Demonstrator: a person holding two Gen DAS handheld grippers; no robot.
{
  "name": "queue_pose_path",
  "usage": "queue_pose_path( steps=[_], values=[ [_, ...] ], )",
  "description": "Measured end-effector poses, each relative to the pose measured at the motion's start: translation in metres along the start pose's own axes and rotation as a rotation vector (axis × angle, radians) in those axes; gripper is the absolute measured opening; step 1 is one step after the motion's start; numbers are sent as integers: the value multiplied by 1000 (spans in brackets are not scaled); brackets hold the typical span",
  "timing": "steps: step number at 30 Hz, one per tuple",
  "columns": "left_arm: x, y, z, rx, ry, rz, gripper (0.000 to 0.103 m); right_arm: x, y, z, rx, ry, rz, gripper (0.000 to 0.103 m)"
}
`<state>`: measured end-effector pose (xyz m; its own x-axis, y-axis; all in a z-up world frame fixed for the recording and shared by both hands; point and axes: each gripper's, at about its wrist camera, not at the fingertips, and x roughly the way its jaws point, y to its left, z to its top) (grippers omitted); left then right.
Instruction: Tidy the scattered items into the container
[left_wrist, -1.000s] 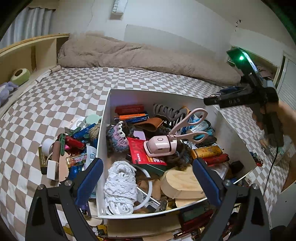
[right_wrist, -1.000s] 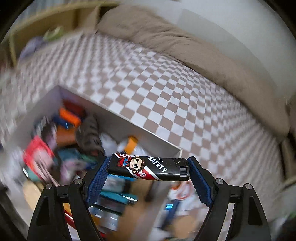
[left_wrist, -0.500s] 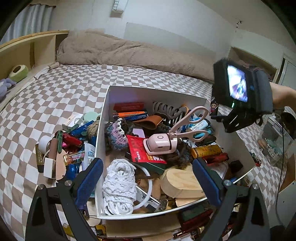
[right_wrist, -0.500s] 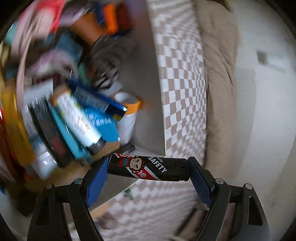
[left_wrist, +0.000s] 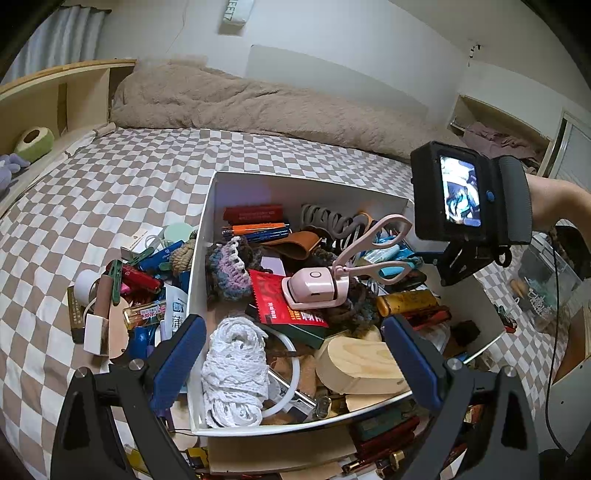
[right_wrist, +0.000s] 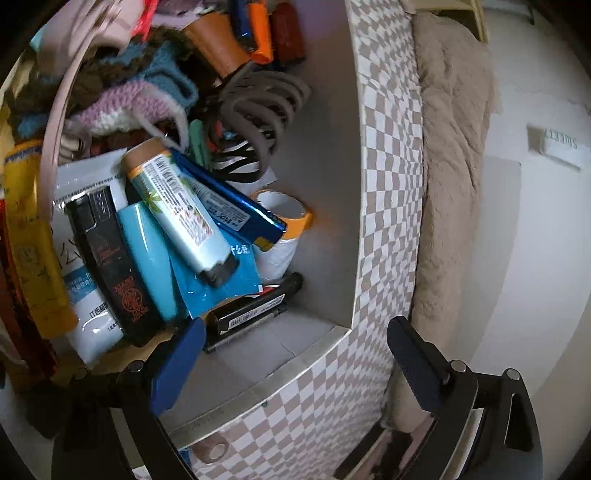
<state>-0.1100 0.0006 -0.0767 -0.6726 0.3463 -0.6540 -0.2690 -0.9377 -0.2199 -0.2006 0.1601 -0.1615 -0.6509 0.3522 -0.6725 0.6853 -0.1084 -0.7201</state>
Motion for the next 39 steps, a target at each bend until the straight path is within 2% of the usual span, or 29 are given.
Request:
queue_pose_path(
  steps=[4,8,12,16,19,22,28,31,33,34,36,37,38,39],
  values=[
    [-4,-1,2,0,-10,-3,98,-9,-19,-1,137,-60,67,98],
    [-8,-1,3,-1,-19,-3,98,-30,-37,-14,315,-151,144,98],
    [-10,-2,3,2,-22,1,98,-41,-52,-21,494,-203,194,98],
    [-13,-3,3,10,-27,13,98,-57,-55,-25,649,-299,309,98],
    [-17,-5,2,20,-29,16,98,-66,-51,-20,702,-369,393,98],
    [-18,-5,2,16,-30,21,98,-74,-42,-14,735,-400,463,98],
    [-20,-2,3,3,-32,17,98,-79,-28,-6,831,-451,534,98],
    [-21,-2,3,4,-32,12,98,-79,-25,2,841,-454,528,98],
    [-21,-2,4,5,-32,10,98,-76,-26,5,846,-459,528,91],
    [-21,-2,4,5,-33,10,98,-73,-26,7,852,-458,534,83],
    [-21,-2,4,4,-33,10,98,-68,-27,10,874,-455,561,67],
    [-21,-1,4,2,-33,10,98,-66,-27,11,883,-459,582,47],
    [-21,0,5,-1,-33,10,98,-65,-27,12,897,-465,595,35],
    [-21,0,5,-4,-34,10,98,-65,-29,11,915,-476,600,32]
  ],
)
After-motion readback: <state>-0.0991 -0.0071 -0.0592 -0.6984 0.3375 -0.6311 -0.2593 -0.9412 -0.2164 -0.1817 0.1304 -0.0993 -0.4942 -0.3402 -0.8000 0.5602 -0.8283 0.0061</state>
